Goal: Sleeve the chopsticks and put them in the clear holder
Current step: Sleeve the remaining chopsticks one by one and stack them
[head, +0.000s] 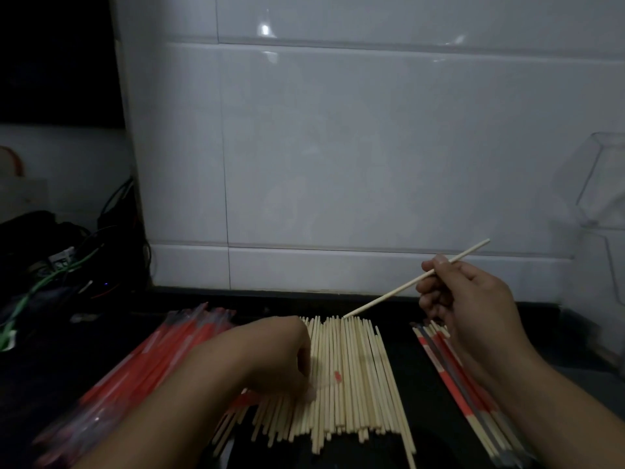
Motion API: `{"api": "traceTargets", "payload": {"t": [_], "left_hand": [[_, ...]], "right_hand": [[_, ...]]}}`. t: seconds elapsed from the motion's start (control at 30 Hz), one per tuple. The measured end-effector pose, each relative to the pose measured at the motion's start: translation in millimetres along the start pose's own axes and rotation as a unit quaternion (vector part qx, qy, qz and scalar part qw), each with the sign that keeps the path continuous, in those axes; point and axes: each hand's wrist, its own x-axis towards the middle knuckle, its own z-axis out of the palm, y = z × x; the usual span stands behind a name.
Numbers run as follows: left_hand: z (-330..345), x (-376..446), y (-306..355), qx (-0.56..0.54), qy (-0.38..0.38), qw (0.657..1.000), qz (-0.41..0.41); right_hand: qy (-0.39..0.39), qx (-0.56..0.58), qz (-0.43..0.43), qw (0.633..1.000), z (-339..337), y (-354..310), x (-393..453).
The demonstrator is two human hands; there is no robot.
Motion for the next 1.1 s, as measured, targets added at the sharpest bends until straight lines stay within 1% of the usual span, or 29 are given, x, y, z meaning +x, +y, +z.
{"api": "traceTargets", "payload": {"t": [0.07,0.1,0.17,0.27,0.3,0.37,0.5,0.63,0.87,1.1], "left_hand": [[-0.2,2.2,-0.8,0.001,0.015,1.000,0.017],[-1.0,3.4,-1.4,-0.007,0.039,0.999,0.028],[-3.6,3.7,-1.0,-0.042,0.117,0.991,0.053],[-8.2,3.4,0.6,-0.132,0.232,0.960,0.087],[-9.7,2.8,1.4,-0.153,0.258,0.949,0.097],[-11.0,2.9,2.0,-0.169,0.286,0.937,0.107],[-10.3,4.0,0.2,-0.175,0.287,0.936,0.101],[-8.7,4.5,1.1,-0.178,0.274,0.940,0.096],[-7.0,4.7,4.3,-0.173,0.265,0.945,0.086],[-5.0,5.1,3.8,-0.181,0.268,0.942,0.093]], "right_hand": [[-0.001,0.001,0.000,1.000,0.2,0.1,-0.1],[-0.001,0.000,0.000,1.000,-0.1,0.4,0.1],[-0.001,-0.002,0.000,1.000,-0.6,-0.3,0.5],[0.010,0.008,-0.009,1.000,-3.0,-2.4,2.1],[0.016,0.017,-0.014,1.000,-3.9,-3.4,3.1],[0.029,0.044,-0.023,0.998,-6.5,-6.4,5.1],[0.049,0.094,-0.036,0.994,-10.3,-10.9,8.4],[0.048,0.110,-0.037,0.992,-9.8,-10.0,9.3],[0.023,0.075,-0.029,0.997,-7.8,-5.6,6.4],[0.022,0.052,-0.031,0.998,-5.9,-4.7,5.3]]}}
